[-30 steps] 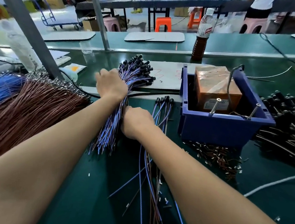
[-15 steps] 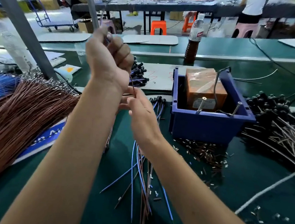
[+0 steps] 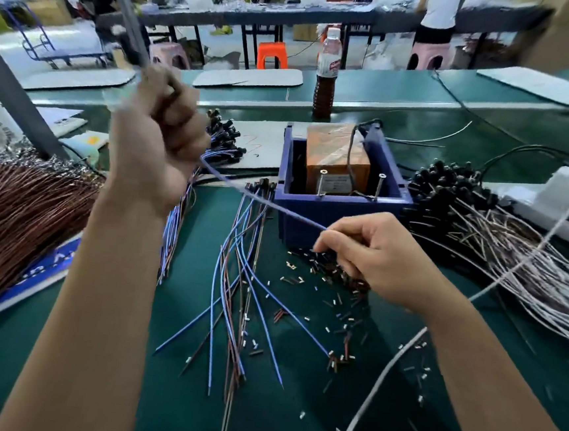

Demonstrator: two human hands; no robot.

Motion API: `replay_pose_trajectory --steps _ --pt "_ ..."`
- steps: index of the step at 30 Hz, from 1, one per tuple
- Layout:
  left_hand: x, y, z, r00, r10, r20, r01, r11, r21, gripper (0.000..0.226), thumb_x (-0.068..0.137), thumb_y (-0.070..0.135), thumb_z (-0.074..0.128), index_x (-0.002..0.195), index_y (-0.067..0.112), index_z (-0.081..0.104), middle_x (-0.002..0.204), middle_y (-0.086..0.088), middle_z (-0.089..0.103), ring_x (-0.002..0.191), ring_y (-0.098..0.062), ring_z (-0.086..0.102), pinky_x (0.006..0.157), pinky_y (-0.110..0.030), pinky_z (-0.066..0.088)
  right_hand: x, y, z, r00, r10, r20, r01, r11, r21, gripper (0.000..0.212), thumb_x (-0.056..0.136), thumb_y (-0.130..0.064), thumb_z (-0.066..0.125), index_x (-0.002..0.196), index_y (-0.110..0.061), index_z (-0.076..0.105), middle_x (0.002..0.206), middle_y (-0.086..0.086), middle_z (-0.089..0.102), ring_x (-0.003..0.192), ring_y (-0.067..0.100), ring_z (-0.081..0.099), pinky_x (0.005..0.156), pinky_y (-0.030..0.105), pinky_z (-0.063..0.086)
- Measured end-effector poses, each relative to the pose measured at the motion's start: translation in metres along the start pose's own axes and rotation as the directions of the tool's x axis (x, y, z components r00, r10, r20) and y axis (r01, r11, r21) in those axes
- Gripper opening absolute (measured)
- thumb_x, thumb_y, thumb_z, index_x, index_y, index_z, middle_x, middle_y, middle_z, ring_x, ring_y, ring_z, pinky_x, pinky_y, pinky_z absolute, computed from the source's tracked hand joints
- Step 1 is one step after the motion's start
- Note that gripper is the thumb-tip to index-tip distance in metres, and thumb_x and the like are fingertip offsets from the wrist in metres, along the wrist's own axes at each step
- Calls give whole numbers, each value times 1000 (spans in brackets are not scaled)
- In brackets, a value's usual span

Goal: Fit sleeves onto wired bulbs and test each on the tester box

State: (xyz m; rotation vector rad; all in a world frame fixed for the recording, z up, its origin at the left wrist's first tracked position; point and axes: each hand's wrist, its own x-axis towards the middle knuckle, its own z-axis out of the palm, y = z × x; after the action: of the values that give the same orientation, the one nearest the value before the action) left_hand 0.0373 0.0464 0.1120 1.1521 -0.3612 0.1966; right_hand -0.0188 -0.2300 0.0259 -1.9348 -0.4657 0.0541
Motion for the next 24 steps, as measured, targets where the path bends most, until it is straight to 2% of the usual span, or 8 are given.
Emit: replay_pose_trajectory --steps 2,4,7,9,11,15,20,24 --pt "-17 -10 18 996 -28 87 3 963 268 24 99 27 56 75 24 53 61 4 39 46 -7 27 41 -18 22 -5 7 -8 1000 -3 19 5 998 -65 25 104 -24 64 84 -21 78 50 0 56 46 10 45 51 21 39" --pt "-38 -34 44 960 -60 273 -103 831 547 12 94 23 62 82 25 64 67 -2 57 50 -11 43 49 -18 36 -7 11 -13 998 -2 62 8 995 -100 24 104 -25 64 85 -22 78 52 0 57 47 9 48 52 20 41" --pt "-63 -73 78 885 -131 446 -263 651 713 15 95 15 61 107 15 69 99 -9 68 82 -23 62 78 -33 48 -9 16 -22 995 -13 103 17 999 -29 28 104 -27 63 79 -27 76 52 3 56 47 13 47 51 23 40" --pt "-72 -93 90 851 -126 509 -408 450 794 25 97 15 61 121 15 64 114 -3 66 103 -23 62 88 -42 50 -10 22 -27 997 -24 79 19 998 66 30 103 -28 64 75 -24 74 51 3 53 48 14 44 50 24 38" --pt "-79 -106 95 852 -141 504 -434 347 831 26 102 23 56 128 18 58 118 0 65 105 -29 62 88 -48 51 -14 29 -31 999 2 46 -8 991 131 29 103 -26 66 76 -20 75 52 4 52 48 14 44 50 24 38" --pt "-81 -122 85 850 -47 525 -481 336 810 21 106 32 54 113 14 62 99 2 70 87 -27 65 72 -45 52 -19 43 -35 999 43 8 -44 988 149 24 98 -30 69 79 -17 77 56 7 61 49 14 51 50 20 40" --pt "-79 -133 69 898 76 433 -420 436 796 11 104 15 61 93 11 62 73 8 57 66 -13 51 60 -34 42 -20 50 -40 970 121 -209 -33 924 380 17 85 -31 78 86 -14 80 68 11 70 48 11 51 49 23 49" --pt "-80 -140 66 922 99 375 -379 436 816 8 100 20 65 95 14 65 77 9 60 71 -16 56 64 -36 46 -17 50 -35 956 122 -267 -4 915 405 14 84 -26 76 84 -12 80 75 16 75 46 12 51 47 26 52"
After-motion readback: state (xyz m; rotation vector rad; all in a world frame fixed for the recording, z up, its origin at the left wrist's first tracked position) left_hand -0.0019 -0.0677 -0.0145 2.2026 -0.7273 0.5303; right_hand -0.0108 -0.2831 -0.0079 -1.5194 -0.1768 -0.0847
